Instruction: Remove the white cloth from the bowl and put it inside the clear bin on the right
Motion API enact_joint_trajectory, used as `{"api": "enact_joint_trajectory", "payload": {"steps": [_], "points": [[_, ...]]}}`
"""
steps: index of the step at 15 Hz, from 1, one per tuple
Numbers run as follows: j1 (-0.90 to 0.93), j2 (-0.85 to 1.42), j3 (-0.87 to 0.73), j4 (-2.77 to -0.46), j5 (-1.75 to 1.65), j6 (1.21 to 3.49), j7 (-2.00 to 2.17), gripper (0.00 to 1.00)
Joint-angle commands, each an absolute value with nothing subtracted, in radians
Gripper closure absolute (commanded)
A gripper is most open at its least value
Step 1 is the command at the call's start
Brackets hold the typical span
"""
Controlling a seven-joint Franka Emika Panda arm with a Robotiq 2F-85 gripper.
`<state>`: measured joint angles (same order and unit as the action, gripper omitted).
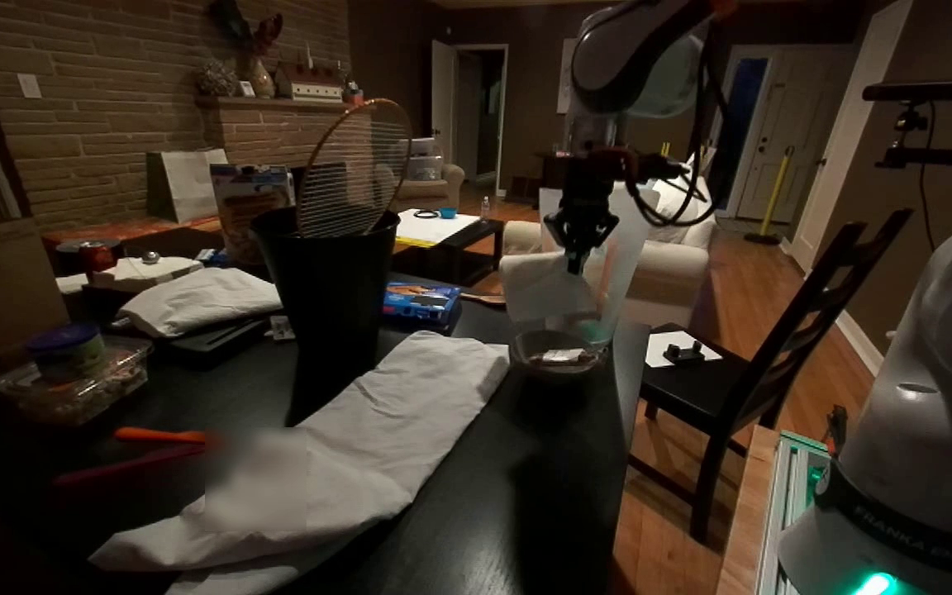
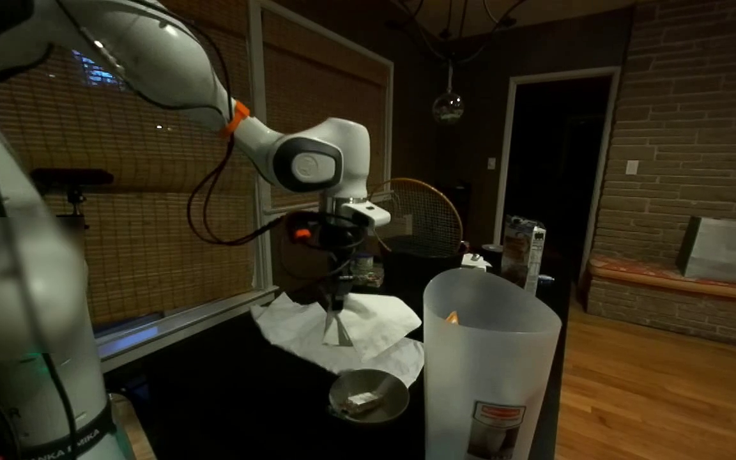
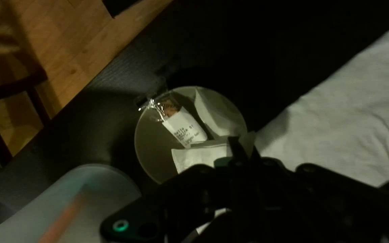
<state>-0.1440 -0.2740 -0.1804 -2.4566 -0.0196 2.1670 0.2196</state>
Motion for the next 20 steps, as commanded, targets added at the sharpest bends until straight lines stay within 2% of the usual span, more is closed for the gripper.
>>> {"api": "enact_joint_trajectory", "payload": {"steps": [1, 8, 13, 20], "points": [[-0.192, -0.435, -0.21, -2.393, 0.068, 2.085, 0.2, 1.0], [-0.286, -0.485, -0.289, -2.127, 0.182, 2.044, 0.285, 1.0], [-0.337, -0.364, -0.326, -2.119, 0.207, 2.046, 0.389, 1.0], [-0.334, -0.172, -0.354, -2.105, 0.395, 2.207, 0.435, 1.0]]}}
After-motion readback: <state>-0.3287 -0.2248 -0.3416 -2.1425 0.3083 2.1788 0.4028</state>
